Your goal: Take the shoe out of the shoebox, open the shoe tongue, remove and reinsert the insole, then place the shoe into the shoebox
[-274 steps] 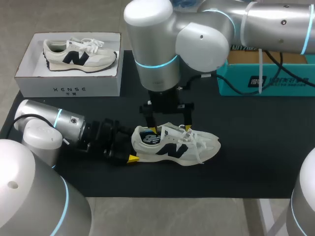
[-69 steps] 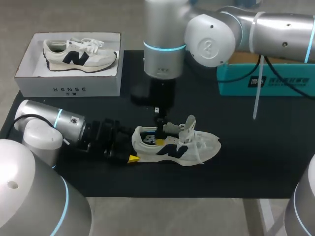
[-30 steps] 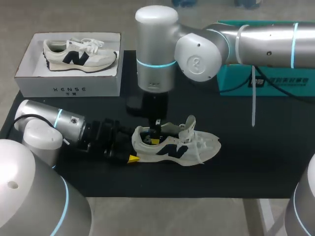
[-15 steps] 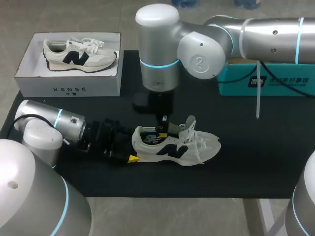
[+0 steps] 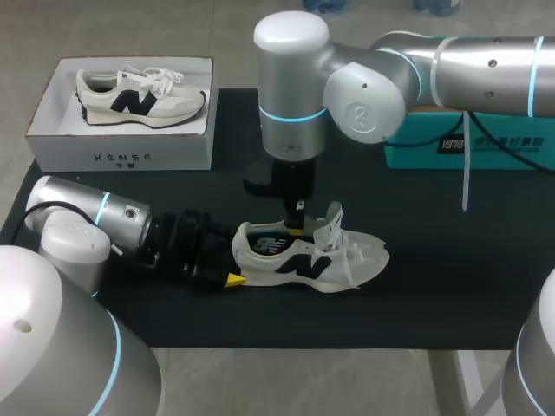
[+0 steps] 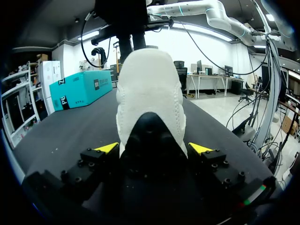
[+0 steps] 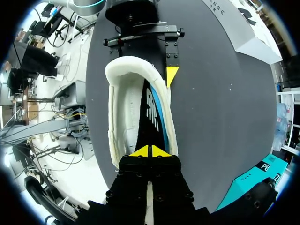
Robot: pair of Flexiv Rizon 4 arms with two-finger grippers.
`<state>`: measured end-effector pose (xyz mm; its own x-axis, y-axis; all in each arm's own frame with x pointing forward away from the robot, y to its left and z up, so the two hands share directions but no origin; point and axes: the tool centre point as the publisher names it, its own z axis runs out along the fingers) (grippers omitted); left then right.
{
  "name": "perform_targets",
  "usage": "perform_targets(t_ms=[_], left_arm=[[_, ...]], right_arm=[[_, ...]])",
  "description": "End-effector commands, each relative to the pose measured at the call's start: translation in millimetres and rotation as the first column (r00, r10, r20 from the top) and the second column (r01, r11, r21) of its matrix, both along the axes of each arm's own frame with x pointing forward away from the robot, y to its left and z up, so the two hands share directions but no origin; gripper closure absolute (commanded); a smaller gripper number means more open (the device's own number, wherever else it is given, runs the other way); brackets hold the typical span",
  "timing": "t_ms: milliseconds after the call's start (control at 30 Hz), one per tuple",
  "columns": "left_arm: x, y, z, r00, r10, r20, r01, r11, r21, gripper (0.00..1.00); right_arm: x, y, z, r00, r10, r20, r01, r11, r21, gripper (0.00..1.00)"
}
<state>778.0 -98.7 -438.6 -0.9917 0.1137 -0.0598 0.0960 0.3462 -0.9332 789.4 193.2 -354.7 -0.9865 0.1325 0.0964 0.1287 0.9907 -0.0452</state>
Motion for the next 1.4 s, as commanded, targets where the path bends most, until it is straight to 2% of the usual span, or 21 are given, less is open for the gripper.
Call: perform_targets(t_ms=[33,400,667,700,733,767,867,933,1000,1200,1400], left_arm=[[-1.9,-0.1,-2.1,1.0,0.002,0.002,-0.002,1.0,0.001,1.0],[-1.9,-0.1,-2.1,1.0,0.002,0.002,-0.002,1.0,0.001,1.0],[-1.9,-0.1,-2.1,1.0,0.002,0.002,-0.002,1.0,0.001,1.0],[-1.9,-0.1,-2.1,1.0,0.002,0.002,-0.002,1.0,0.001,1.0],[-1.9,-0.1,-2.1,1.0,0.002,0.002,-0.002,1.0,0.001,1.0],[-1.9,-0.1,-2.1,1.0,0.002,0.002,-0.002,1.0,0.001,1.0],[-1.9,-0.1,-2.1,1.0,0.002,0.002,-0.002,1.0,0.001,1.0],[-1.9,-0.1,-2.1,1.0,0.002,0.002,-0.002,1.0,0.001,1.0],[-1.9,-0.1,-2.1,1.0,0.002,0.002,-0.002,1.0,0.001,1.0],[-1.9,-0.1,-2.1,1.0,0.002,0.002,-0.002,1.0,0.001,1.0],[-1.9,-0.1,-2.1,1.0,0.002,0.002,-0.002,1.0,0.001,1.0]], right_arm=[[6.9,5.1,-6.4,1.0,-0.001,0.002,0.001,1.0,-0.006,1.0],[12.0,9.7,-10.7,0.999,-0.01,0.038,0.011,1.0,-0.029,1.0],[11.5,11.6,-15.8,0.999,-0.013,0.031,0.014,1.0,-0.015,1.0],[11.3,11.9,-16.3,0.999,-0.014,0.029,0.014,1.0,-0.013,0.98],[11.2,12.0,-16.8,1.0,-0.014,0.028,0.014,1.0,-0.011,0.81],[11.0,12.0,-17.1,1.0,-0.014,0.027,0.014,1.0,-0.009,0.73],[10.3,11.0,-17.5,1.0,-0.016,0.026,0.016,1.0,-0.007,0.68],[9.5,10.6,-17.5,1.0,-0.019,0.025,0.019,1.0,-0.007,0.6],[8.6,10.6,-17.4,0.999,-0.021,0.024,0.021,1.0,-0.007,0.58],[8.5,8.6,-18.0,1.0,-0.023,0.021,0.023,1.0,-0.007,0.61],[12.3,12.1,-30.0,1.0,-0.017,0.01,0.017,1.0,0.01,0.59]])
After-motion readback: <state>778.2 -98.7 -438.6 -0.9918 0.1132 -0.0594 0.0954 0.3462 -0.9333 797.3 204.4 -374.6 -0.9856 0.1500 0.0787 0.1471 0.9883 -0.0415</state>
